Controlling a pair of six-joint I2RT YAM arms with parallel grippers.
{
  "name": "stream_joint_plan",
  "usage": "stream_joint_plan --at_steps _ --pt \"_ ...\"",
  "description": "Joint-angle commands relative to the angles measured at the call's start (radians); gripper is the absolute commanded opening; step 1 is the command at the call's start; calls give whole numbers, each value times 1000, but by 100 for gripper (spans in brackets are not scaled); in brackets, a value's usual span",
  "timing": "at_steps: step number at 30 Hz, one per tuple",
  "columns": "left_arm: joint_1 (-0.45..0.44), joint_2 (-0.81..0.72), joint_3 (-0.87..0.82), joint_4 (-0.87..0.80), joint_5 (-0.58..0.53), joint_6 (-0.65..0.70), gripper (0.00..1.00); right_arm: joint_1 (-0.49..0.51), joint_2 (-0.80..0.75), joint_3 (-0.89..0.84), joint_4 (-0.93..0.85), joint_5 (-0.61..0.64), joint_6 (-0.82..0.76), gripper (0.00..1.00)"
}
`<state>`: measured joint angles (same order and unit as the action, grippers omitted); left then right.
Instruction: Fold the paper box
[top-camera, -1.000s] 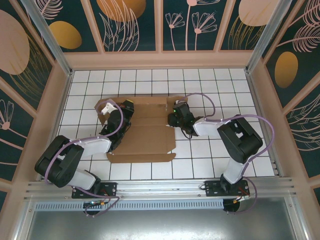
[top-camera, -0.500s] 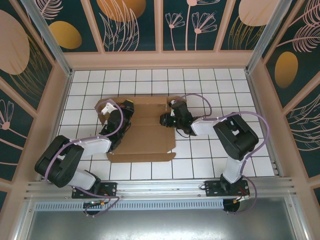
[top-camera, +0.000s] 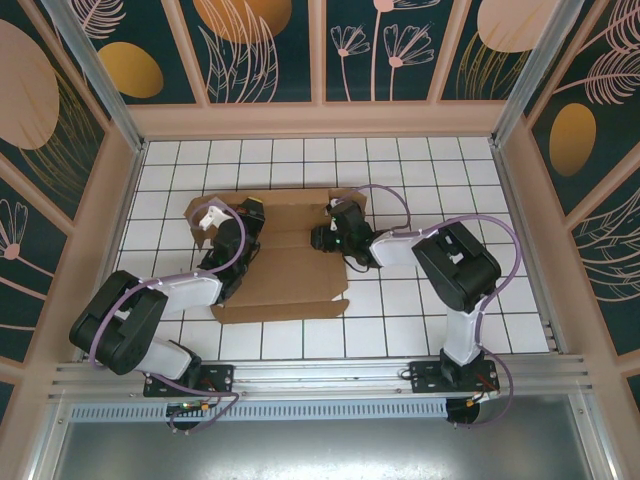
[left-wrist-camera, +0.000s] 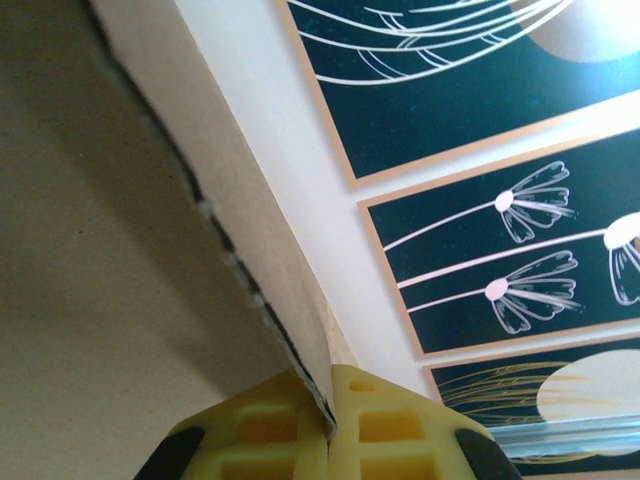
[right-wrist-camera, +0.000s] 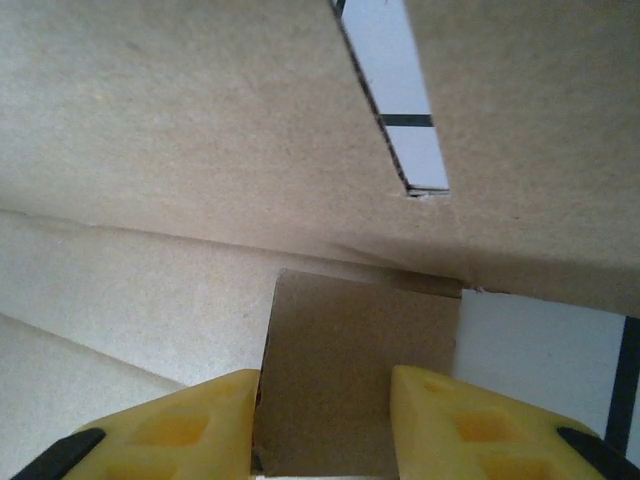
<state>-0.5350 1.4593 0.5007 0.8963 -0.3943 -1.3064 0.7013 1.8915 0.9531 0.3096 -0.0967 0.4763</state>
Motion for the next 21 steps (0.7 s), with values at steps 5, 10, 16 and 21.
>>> stream_joint_plan --at_steps 5,10,16,21 --pt "-14 -35 61 -152 14 -32 0 6 -124 -50 -59 30 -68 44" --pt "-14 -35 60 -152 6 -29 0 -3 -160 -81 -55 40 -86 48" --pt "-14 -26 60 -178 19 -78 0 -8 -236 -104 -61 54 -119 51" --pt "-13 -27 88 -231 10 -70 0 -12 -319 -132 -62 85 -157 53"
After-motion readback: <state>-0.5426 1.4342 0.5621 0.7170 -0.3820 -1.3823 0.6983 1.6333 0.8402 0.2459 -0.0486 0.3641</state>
